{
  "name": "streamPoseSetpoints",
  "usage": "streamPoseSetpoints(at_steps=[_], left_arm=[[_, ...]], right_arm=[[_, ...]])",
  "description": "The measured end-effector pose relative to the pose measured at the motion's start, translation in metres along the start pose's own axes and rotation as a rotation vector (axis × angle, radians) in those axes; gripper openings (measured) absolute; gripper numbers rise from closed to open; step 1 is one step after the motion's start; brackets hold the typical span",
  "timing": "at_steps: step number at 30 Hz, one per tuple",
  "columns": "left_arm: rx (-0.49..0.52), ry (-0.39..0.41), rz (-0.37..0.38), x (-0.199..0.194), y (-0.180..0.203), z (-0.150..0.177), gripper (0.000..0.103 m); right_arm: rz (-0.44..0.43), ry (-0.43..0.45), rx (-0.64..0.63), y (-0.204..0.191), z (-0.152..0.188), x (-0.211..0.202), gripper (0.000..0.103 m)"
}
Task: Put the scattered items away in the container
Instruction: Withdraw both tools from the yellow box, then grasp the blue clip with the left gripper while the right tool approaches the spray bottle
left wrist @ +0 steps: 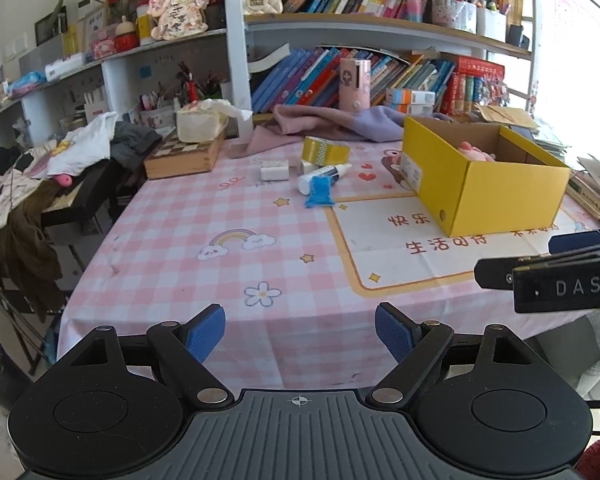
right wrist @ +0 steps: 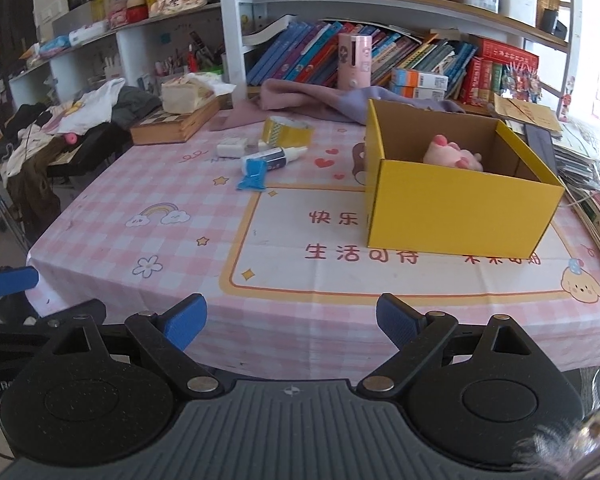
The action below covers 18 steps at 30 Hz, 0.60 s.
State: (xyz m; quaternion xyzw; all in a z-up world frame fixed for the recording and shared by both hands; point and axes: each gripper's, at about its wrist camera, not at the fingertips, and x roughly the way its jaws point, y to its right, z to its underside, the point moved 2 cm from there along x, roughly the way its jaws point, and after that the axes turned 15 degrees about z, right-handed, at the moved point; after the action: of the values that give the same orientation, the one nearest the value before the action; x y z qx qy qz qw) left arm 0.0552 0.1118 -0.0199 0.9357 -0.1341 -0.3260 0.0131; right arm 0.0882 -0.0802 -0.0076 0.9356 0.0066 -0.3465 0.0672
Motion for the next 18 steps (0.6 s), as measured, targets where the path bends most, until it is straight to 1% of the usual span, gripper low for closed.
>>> streamPoseSetpoints(at_steps=[2,4,5,9,13,18], left_arm=[[-0.004,0.000,-0.006,0.001,-0.001,-0.001,0.085],[0.000,-0.005,-0.012,0.001,0.000,-0.002,0.091],[0.004,-0.003,-0.017,0.002,0.000,-0.003,0.091],[0.016,-0.005,-0.017,0.004,0.001,-0.003,0.091],[0.010,-0.006,-0.034,0.008,-0.004,-0.006,0.091],[0.018,-0.010,-0.042,0.022,-0.010,-0.016,0.091]], right_arm=[[-0.002,0.002,-0.006,-0.001,-0.003,0.001,0.092],[-0.004,0.004,-0.009,-0.002,-0.006,0.002,0.092],[-0.006,0.003,-0.011,-0.002,-0.007,0.004,0.092],[-0.019,0.002,-0.020,-0.005,-0.009,0.009,0.092],[-0.037,0.007,-0.031,-0.011,-0.014,0.017,0.092],[-0.051,0.026,-0.025,-0.014,-0.028,0.033,0.092]])
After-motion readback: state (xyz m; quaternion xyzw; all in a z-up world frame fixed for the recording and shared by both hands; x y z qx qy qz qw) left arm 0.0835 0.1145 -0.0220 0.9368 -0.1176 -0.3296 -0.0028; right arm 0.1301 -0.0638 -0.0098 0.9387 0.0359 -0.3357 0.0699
